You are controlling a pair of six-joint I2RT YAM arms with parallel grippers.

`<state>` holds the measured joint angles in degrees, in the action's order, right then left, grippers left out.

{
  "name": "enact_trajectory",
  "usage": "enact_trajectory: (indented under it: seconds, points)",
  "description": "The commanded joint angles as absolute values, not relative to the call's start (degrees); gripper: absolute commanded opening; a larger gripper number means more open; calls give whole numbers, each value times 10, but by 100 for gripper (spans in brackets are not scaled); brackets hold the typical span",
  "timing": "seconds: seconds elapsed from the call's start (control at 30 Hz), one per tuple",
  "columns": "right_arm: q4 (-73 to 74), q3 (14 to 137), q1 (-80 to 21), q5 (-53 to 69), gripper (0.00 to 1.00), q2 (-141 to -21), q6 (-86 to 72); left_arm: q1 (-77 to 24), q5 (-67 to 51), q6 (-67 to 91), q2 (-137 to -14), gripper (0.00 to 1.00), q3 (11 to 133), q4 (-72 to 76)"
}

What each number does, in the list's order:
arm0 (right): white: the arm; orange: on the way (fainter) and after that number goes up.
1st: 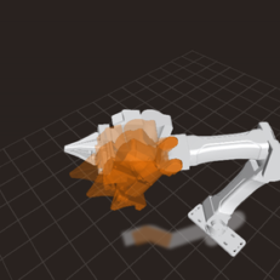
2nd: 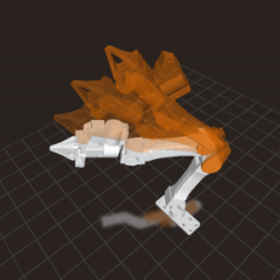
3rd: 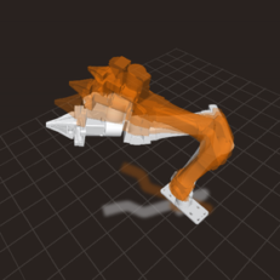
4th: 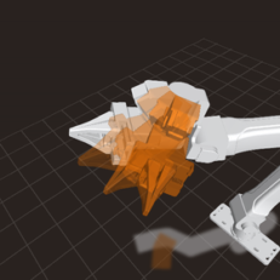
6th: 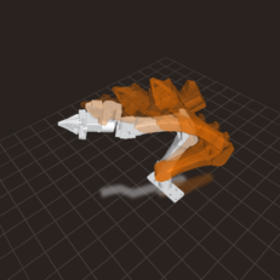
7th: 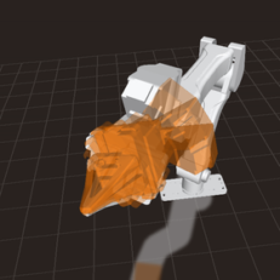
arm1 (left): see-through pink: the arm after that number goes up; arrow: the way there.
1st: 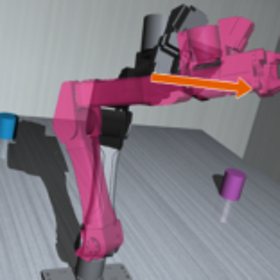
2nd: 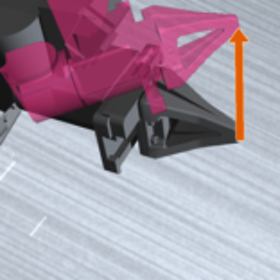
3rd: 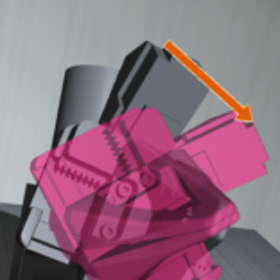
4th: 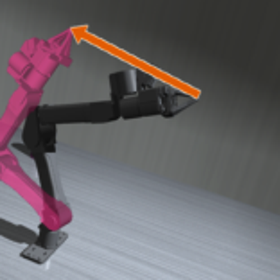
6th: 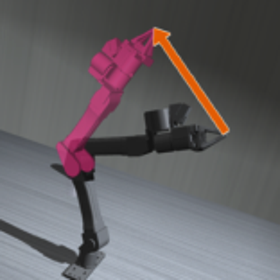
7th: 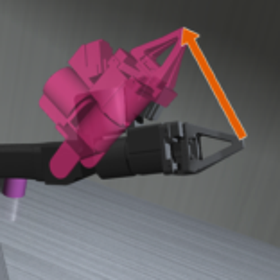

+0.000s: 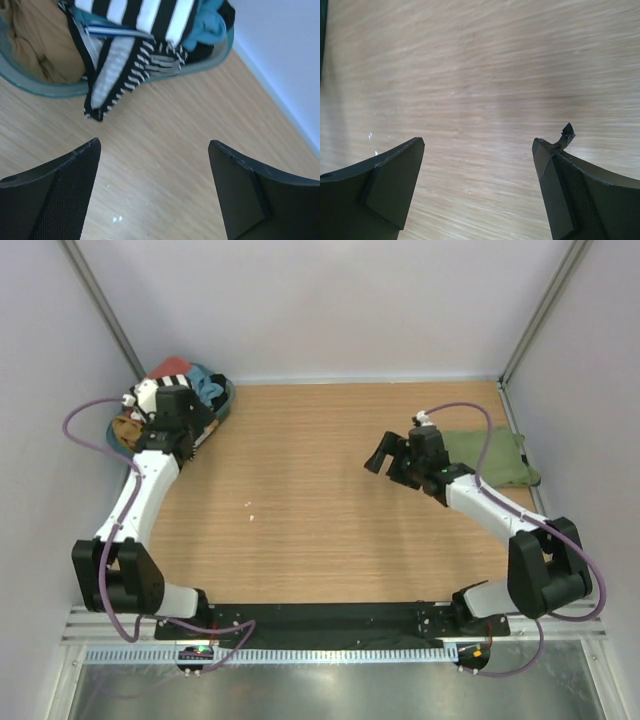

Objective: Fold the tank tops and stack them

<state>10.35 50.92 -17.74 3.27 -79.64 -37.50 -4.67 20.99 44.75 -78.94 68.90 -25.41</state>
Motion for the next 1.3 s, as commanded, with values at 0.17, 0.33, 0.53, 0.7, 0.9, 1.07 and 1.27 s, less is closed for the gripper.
enact_trajectory:
  seconds: [0.17, 0.33, 0.53, 0.7, 0.9, 1.07, 1.27]
  points:
    - [-78, 428, -296, 18, 95, -834, -328, 18, 269, 513, -958, 87, 887, -260]
    - [-104, 414, -327, -31, 94, -853, -323, 19, 299, 479, -1133, 83, 1088, -343]
    - [-120, 405, -331, -47, 93, -851, -329, 26, 278, 468, -1254, 72, 1228, -416]
    - [-110, 405, -331, -65, 92, -851, -332, 24, 249, 456, -1229, 5, 1217, -414]
    - [-100, 413, -332, -68, 92, -865, -333, 0, 264, 424, -1042, 0, 1088, -316]
    - [-99, 413, -332, -76, 91, -866, -331, -65, 256, 396, -905, 0, 1008, -290]
    - [-84, 409, -332, -133, 92, -849, -333, -210, 158, 446, -754, 0, 905, -255]
